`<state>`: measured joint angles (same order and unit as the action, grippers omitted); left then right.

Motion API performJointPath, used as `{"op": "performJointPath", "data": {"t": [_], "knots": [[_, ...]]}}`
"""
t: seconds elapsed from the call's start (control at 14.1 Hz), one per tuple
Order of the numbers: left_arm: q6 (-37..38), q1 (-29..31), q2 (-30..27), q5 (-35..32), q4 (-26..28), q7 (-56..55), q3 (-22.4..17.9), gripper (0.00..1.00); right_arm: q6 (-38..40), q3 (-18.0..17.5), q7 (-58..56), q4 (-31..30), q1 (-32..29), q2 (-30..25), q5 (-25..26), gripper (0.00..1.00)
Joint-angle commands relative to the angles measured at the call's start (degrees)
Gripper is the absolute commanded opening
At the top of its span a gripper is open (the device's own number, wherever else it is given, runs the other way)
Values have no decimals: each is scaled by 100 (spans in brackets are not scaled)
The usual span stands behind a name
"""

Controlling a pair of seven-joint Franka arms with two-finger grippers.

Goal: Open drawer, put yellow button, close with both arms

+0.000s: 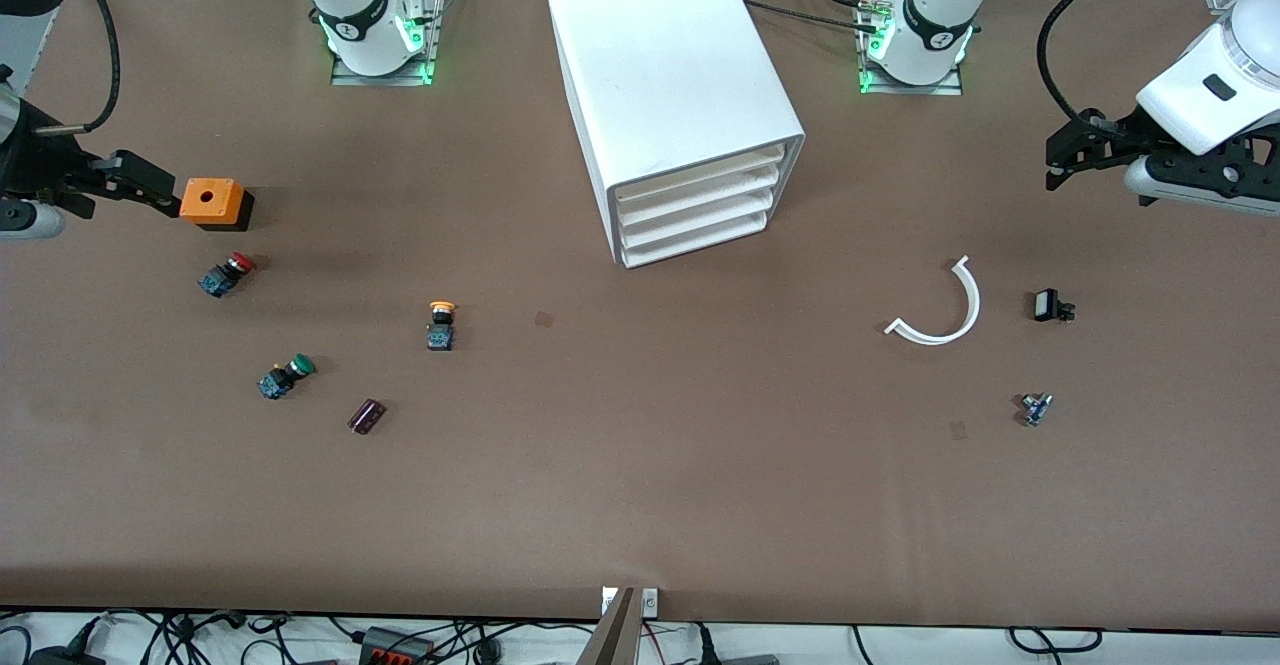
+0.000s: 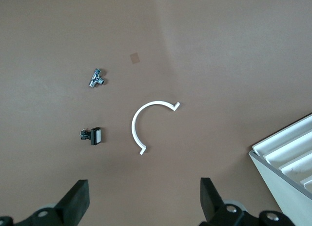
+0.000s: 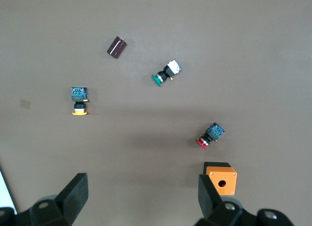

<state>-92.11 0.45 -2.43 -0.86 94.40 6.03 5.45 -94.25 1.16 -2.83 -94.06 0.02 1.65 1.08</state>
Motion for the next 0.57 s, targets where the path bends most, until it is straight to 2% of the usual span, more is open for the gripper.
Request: {"op": "performJointPath", "data": {"t": [0.0, 0.5], "knots": [[141, 7, 102, 104, -212, 83, -9, 100, -67, -98, -60, -95, -81, -86, 95, 100], [141, -28, 102, 113, -220, 21, 0, 100, -50, -98, -60, -68, 60, 54, 95, 100]]}}
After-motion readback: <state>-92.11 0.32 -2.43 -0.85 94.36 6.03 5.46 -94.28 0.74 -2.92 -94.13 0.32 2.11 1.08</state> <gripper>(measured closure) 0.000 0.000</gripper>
